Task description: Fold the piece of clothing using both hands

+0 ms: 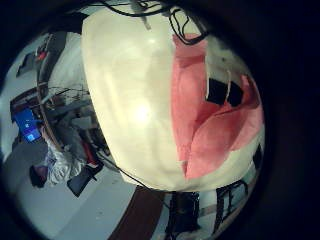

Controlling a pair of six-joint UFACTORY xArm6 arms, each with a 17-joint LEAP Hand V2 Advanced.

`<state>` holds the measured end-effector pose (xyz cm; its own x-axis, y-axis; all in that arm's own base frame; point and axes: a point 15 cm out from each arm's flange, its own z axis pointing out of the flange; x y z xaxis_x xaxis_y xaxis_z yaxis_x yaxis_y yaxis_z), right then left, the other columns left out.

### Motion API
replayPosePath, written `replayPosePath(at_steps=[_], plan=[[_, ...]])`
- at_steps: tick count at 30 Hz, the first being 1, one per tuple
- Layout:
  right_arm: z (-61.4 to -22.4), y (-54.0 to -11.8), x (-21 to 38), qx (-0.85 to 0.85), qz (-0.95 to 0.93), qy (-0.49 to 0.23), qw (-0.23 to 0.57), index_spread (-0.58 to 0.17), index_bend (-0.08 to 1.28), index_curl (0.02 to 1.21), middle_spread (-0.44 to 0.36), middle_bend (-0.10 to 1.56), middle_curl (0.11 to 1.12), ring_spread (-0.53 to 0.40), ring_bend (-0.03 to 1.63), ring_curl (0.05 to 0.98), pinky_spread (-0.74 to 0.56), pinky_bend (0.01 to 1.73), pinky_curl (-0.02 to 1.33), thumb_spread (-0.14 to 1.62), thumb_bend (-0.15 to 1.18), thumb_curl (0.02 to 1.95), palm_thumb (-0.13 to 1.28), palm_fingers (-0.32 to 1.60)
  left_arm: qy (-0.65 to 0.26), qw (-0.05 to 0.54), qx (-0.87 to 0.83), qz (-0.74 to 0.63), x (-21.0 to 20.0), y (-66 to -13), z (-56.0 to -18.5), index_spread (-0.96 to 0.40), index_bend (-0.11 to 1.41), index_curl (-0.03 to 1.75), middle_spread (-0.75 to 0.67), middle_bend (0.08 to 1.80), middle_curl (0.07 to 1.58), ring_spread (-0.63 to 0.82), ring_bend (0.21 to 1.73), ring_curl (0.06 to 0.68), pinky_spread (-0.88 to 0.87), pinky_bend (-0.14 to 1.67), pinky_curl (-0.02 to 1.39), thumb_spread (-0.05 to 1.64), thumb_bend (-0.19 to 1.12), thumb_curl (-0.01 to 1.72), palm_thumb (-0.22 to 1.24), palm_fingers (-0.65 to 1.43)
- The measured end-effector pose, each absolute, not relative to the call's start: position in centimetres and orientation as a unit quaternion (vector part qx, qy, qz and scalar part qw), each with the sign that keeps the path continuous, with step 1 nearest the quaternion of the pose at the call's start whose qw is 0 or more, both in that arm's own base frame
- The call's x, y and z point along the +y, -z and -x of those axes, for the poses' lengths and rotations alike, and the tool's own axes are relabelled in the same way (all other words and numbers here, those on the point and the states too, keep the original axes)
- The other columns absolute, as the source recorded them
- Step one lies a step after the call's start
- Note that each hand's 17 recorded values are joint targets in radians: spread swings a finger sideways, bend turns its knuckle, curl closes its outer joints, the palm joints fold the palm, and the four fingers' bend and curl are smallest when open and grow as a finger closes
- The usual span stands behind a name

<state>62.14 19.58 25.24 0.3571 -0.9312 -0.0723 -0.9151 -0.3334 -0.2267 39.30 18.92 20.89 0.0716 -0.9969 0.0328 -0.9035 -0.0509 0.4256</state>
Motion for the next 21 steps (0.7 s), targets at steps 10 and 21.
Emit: replayPosePath(at_steps=[10, 21], plan=[[-62.4, -34.7, 14.1, 0.596, 0.782, 0.068, 0.167, -0.354, 0.45, 0.72, -0.096, 0.83, 0.67, -0.212, 1.04, 0.538, -0.14, 0.57, 0.69, 1.49, -0.01, 0.18, 0.42, 0.31, 0.103, 0.137, -0.655, -0.736, 20.5, -24.2, -38.3, 0.13, 0.15, 0.49, 0.31, 0.24, 0.35, 0.32, 0.64, 0.34, 0.18, 0.55, 0.5, 1.35, 0.22, 0.62, 0.44, -0.12], [-54.6, -37.5, 9.9, 0.583, 0.807, 0.01, 0.093, -0.354, 0.42, 0.6, -0.025, 0.62, 0.54, -0.033, 0.75, 0.417, 0.24, 0.4, 0.56, 1.39, -0.01, 0.17, 0.35, 0.1, 0.082, 0.103, -0.662, -0.738, 19.0, -29.5, -35.8, 0.15, 0.14, 0.36, 0.42, 0.17, 0.29, 0.53, 0.47, 0.261, 0.54, 0.42, 0.38, 1.31, 0.09, 0.47, 0.41, -0.1]])
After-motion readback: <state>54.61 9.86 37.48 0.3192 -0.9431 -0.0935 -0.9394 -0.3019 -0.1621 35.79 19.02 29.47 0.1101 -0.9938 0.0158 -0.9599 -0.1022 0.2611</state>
